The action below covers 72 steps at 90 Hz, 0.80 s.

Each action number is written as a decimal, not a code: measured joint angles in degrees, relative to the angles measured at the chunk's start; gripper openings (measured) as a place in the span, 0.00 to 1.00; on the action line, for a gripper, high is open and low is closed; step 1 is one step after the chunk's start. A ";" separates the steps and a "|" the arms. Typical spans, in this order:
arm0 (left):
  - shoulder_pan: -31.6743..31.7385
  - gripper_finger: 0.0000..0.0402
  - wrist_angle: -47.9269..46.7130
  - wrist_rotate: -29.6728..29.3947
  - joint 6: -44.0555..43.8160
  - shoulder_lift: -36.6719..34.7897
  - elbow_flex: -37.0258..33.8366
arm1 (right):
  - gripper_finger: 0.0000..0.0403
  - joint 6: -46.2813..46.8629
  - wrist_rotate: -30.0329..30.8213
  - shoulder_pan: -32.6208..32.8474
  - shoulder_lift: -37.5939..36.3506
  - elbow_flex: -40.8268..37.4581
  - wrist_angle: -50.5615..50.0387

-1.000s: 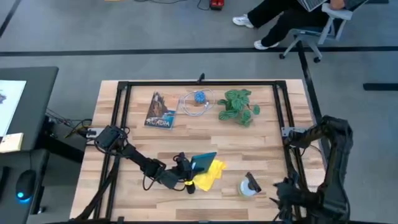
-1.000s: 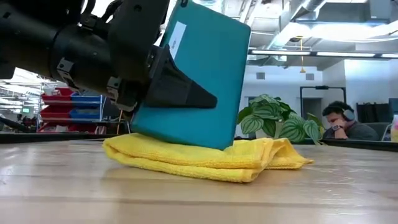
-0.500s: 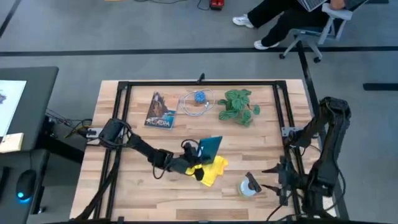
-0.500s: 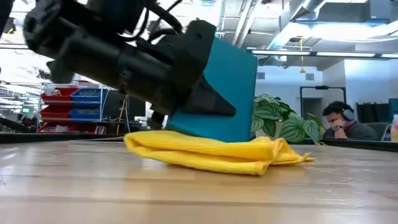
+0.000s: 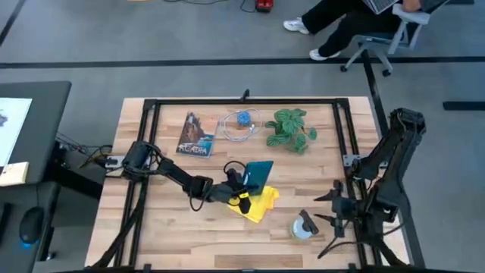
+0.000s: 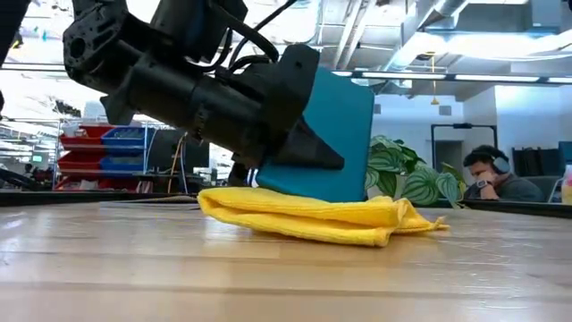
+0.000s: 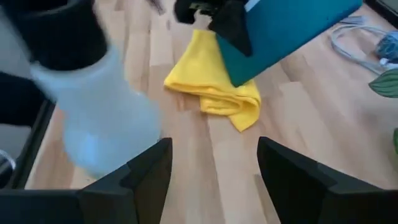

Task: Clean tablet
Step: Spray the back of the tablet using the cleaning bottle

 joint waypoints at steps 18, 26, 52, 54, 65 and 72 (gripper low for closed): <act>0.61 0.03 -0.13 2.48 1.65 0.02 0.39 | 0.65 -0.16 -2.98 0.42 -2.68 -0.04 5.02; 0.79 0.03 -0.03 2.94 3.31 0.04 0.50 | 0.70 -5.54 -3.24 0.54 -2.22 -0.02 11.49; 1.54 0.03 1.81 7.20 7.04 0.16 0.52 | 0.90 -20.91 1.61 -0.28 9.09 0.02 26.78; 1.58 0.03 2.00 7.89 7.17 0.17 0.49 | 0.91 -20.93 1.83 -0.54 9.89 0.02 27.02; 1.55 0.03 2.44 8.83 7.50 0.19 0.48 | 0.97 -19.71 2.81 -1.98 12.11 0.02 26.80; 1.55 0.03 2.54 9.17 7.44 0.20 0.48 | 0.99 -18.34 2.80 -2.68 11.78 0.02 26.88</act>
